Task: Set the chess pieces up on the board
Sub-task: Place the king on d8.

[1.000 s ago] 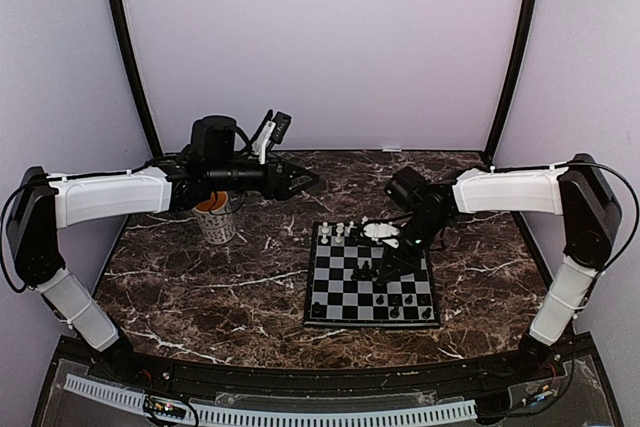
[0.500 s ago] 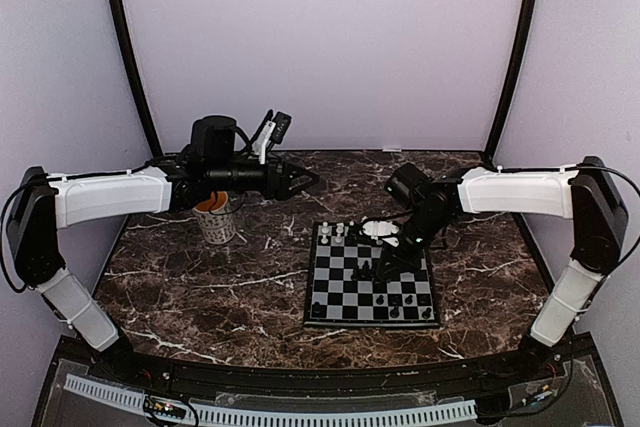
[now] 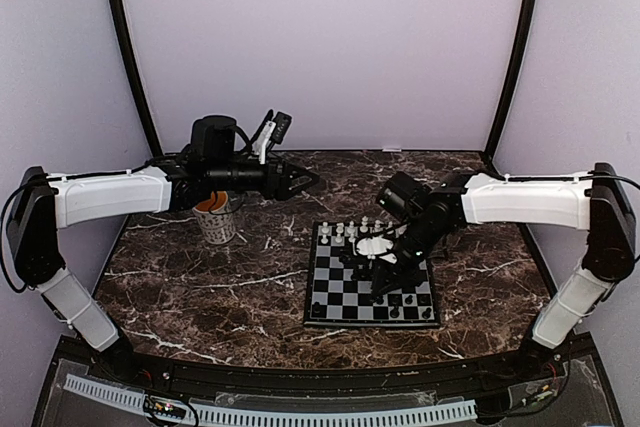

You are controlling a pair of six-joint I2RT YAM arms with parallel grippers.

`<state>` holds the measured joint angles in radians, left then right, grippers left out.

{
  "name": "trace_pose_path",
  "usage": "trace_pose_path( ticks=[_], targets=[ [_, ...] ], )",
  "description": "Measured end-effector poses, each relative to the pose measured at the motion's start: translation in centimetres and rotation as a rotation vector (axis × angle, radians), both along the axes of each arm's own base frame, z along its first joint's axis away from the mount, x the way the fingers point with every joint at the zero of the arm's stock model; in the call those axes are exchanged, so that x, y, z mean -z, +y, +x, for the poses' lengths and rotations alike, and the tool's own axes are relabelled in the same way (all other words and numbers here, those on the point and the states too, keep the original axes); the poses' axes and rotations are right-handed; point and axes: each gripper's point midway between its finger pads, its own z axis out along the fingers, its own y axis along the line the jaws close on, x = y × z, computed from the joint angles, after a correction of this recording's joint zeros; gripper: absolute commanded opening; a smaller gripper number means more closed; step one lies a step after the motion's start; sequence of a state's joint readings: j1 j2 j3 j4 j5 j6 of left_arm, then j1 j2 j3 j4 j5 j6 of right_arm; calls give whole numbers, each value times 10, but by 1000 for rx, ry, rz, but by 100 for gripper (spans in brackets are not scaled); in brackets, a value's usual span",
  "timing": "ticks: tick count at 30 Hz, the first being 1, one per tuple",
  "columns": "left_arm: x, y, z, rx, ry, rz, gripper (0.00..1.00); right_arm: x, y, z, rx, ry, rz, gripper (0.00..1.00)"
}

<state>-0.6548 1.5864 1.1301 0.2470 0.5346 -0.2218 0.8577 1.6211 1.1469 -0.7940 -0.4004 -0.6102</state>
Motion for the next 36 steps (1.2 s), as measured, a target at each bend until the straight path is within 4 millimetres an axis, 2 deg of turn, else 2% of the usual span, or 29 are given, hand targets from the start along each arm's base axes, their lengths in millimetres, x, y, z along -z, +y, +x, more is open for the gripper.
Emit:
trace_pose_path(
  ticks=[4,7,16,36],
  targets=[
    [1,0,0,0,2,1,66,8,-4,-15,-41,23,-31,12],
    [1,0,0,0,3,1,65,12,-7,-20,-52,27,-47,12],
    [1,0,0,0,2,2,66,22,-17,-21,-58,18,-88,13],
    [0,0,0,1,2,1,66,28,-15,-20,-60,15,-94,14]
  ],
)
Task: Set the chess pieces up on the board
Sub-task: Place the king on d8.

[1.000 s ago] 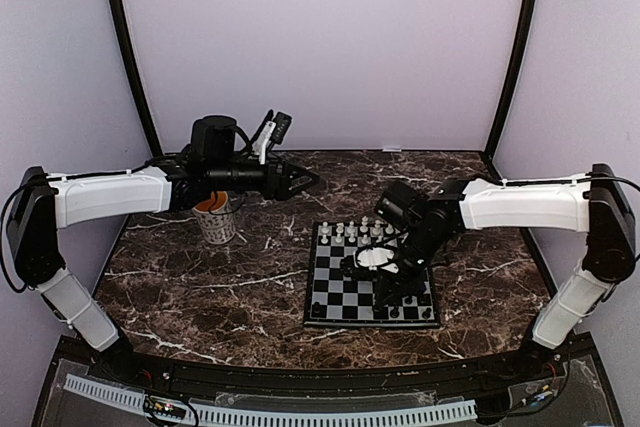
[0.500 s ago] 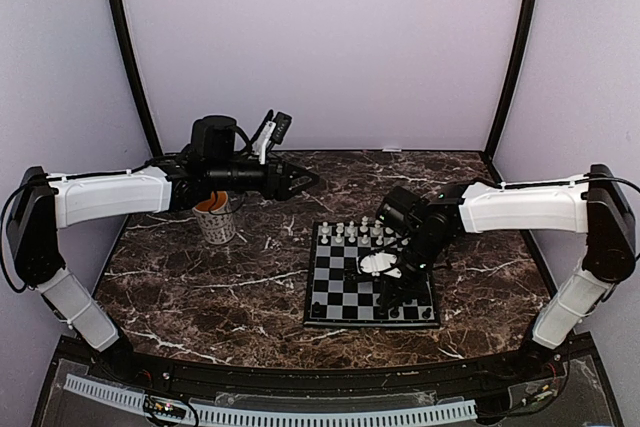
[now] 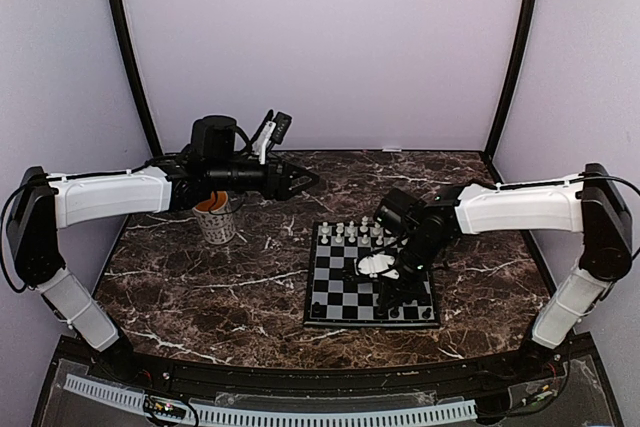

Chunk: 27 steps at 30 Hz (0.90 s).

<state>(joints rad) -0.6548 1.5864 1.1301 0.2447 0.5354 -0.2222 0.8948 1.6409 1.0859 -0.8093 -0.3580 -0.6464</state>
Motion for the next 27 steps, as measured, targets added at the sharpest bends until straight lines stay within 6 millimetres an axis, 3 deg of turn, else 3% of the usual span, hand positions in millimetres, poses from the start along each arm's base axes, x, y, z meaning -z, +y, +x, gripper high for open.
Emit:
trace_pose_path(
  ticks=[6,13,21,24,27],
  targets=[
    [0,0,0,0,0,0,66,5,-2,1,2,-5,-12,15],
    [0,0,0,0,0,0,66,7,-3,1,0,-6,-18,27],
    [0,0,0,0,0,0,66,7,-5,-1,-5,-2,-27,29],
    [0,0,0,1,0,0,66,-1,-6,-1,-18,3,-34,31],
    [0,0,0,3,0,0,66,-21,0,6,-25,-13,6,32]
  ],
)
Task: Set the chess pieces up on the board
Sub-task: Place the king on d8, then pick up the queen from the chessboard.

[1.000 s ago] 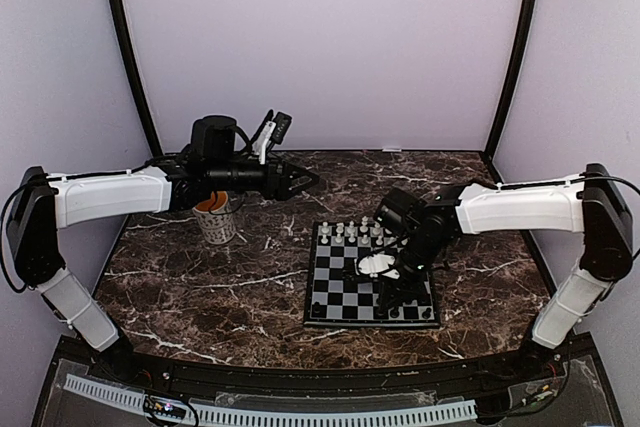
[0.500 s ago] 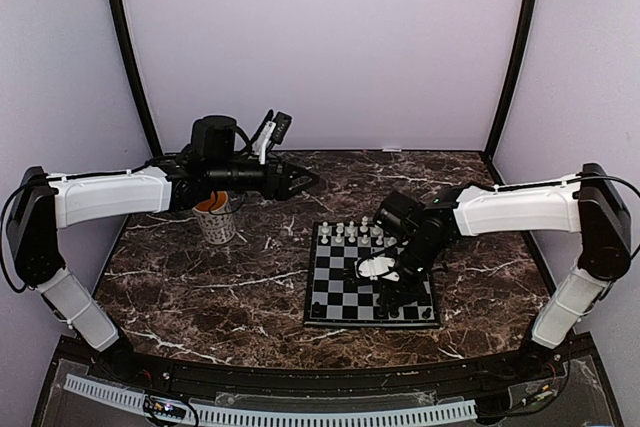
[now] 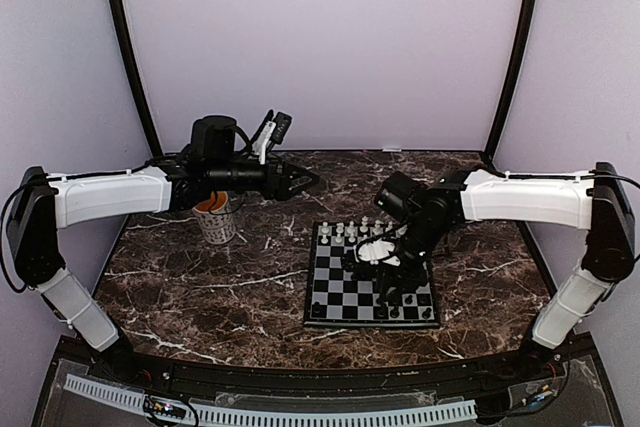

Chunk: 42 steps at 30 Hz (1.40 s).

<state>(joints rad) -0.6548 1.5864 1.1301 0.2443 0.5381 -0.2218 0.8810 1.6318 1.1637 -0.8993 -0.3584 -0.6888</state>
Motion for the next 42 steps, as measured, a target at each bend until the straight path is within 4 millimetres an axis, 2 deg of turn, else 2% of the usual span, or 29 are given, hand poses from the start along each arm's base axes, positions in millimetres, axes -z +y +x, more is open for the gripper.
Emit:
trace_pose_path(
  ticks=[3,5,7,10,15,21,26,33,42],
  targets=[
    [0,0,0,1,0,0,66,-23,7,25,39,-46,64,31],
    [0,0,0,1,0,0,66,-29,7,45,92,-81,85,32],
    [0,0,0,1,0,0,66,-28,3,62,141,-99,83,35],
    [0,0,0,1,0,0,66,-13,-1,81,201,-100,56,39],
    [0,0,0,1,1,0,66,-1,1,87,224,-92,38,41],
    [0,0,-1,3,1,-1,66,3,4,92,239,-98,40,40],
    [0,0,-1,4,2,-2,66,16,5,93,245,-79,21,37],
    [0,0,-1,4,3,-2,66,18,7,96,259,-76,25,30],
    [0,0,-1,3,7,-4,66,18,9,96,263,-74,32,14]
  ],
)
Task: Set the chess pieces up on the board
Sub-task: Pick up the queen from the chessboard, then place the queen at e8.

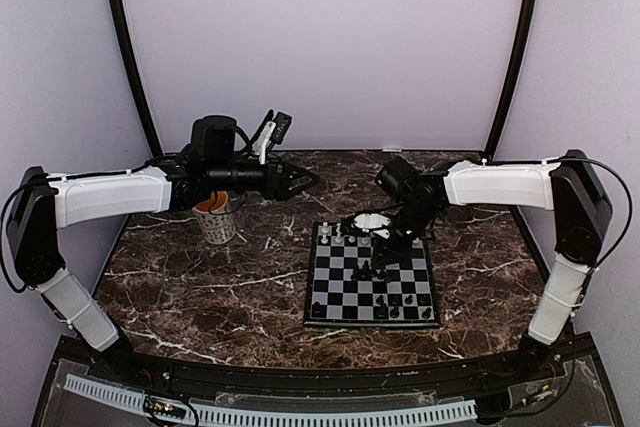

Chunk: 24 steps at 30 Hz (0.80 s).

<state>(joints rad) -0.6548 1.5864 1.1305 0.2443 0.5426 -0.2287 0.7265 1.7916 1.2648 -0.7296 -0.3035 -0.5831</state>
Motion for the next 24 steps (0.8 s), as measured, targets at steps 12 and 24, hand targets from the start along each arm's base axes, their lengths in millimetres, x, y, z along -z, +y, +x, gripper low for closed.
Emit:
trace_pose_path(
  ticks=[12,24],
  targets=[
    [0,0,0,0,2,-1,66,-3,-2,2,6,-14,-4,10],
    [0,-1,-1,4,4,-2,66,-27,-3,0,10,-53,28,9]
  ],
)
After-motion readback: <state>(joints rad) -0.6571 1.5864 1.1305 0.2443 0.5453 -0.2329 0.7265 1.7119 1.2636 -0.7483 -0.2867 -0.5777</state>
